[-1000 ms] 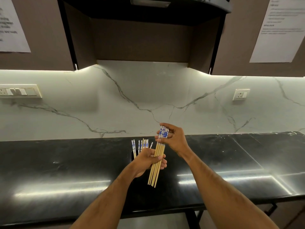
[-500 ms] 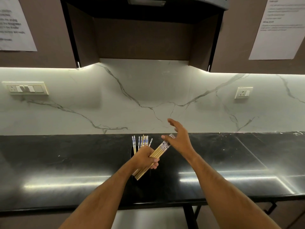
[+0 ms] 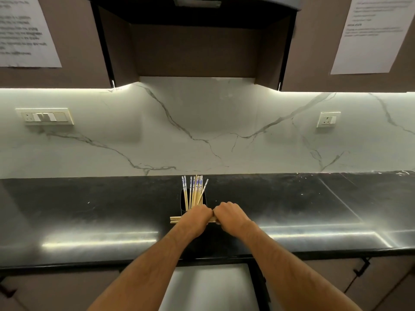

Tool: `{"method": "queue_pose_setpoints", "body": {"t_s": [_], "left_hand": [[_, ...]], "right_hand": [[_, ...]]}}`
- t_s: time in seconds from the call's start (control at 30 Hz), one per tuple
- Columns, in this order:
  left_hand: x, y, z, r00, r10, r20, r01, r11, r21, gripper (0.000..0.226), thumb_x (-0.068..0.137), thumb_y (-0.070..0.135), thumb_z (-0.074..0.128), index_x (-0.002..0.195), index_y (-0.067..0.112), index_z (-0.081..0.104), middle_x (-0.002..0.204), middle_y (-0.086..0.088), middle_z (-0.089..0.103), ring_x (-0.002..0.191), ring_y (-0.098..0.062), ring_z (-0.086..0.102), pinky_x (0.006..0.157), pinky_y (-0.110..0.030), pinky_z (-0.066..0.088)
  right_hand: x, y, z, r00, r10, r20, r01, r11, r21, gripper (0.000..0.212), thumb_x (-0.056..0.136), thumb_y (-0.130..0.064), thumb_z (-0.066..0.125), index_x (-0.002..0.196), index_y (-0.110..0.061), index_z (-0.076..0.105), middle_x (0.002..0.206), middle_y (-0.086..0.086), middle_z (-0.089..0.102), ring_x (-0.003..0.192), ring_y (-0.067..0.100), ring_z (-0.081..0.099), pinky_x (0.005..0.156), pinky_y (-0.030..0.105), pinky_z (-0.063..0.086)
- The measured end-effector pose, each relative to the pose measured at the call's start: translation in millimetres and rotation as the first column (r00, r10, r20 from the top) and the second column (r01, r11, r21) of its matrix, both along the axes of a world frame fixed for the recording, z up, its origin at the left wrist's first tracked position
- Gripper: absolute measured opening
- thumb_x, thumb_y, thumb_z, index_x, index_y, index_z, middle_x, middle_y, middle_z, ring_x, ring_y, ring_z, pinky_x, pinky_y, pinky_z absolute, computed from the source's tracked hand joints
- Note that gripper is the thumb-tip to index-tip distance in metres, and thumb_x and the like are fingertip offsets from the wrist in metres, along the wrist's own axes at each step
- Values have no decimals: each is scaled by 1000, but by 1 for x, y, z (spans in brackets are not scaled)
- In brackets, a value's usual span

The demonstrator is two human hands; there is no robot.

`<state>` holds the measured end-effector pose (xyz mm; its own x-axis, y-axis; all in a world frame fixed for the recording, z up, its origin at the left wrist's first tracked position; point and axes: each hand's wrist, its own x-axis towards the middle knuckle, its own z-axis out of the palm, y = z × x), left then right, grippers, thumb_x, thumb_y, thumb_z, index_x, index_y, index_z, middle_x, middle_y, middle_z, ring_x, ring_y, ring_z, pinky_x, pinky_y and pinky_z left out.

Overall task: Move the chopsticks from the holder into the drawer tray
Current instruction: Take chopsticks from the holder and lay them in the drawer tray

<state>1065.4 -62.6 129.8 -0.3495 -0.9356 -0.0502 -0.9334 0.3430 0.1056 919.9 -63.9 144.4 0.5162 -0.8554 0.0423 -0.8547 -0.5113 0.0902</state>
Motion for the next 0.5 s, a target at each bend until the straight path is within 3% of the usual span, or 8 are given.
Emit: {"method": "queue_pose_setpoints", "body": {"t_s": [0.17, 0.3, 0.5], "left_hand": [[11, 23, -16, 1000, -1, 2, 1, 1000, 5, 24, 90, 5, 66, 113, 13, 66, 113, -11, 67, 103, -27, 65, 95, -40, 53], [20, 44, -39, 998, 19, 58, -25, 994, 105, 32, 90, 9, 70, 121, 13, 63, 117, -12, 66, 107, -29, 64, 98, -43, 52], [33, 96, -88, 995, -2, 102, -17, 983, 185, 20, 94, 10, 65, 113, 8, 67, 111, -14, 69, 102, -31, 66, 90, -40, 52]], "right_hand": [[10, 20, -10, 1000, -11, -24, 11, 1000, 10, 6, 91, -12, 65, 97, -13, 66, 94, 8, 68, 85, 25, 67, 77, 38, 53], [23, 47, -33, 996, -7, -85, 14, 997, 72, 8, 92, -11, 65, 99, -12, 68, 95, 10, 69, 86, 25, 67, 81, 39, 56], [21, 106, -92, 989, -12, -148, 32, 991, 131, 16, 94, -4, 56, 104, -7, 68, 98, 14, 70, 91, 32, 67, 83, 42, 54]]}}
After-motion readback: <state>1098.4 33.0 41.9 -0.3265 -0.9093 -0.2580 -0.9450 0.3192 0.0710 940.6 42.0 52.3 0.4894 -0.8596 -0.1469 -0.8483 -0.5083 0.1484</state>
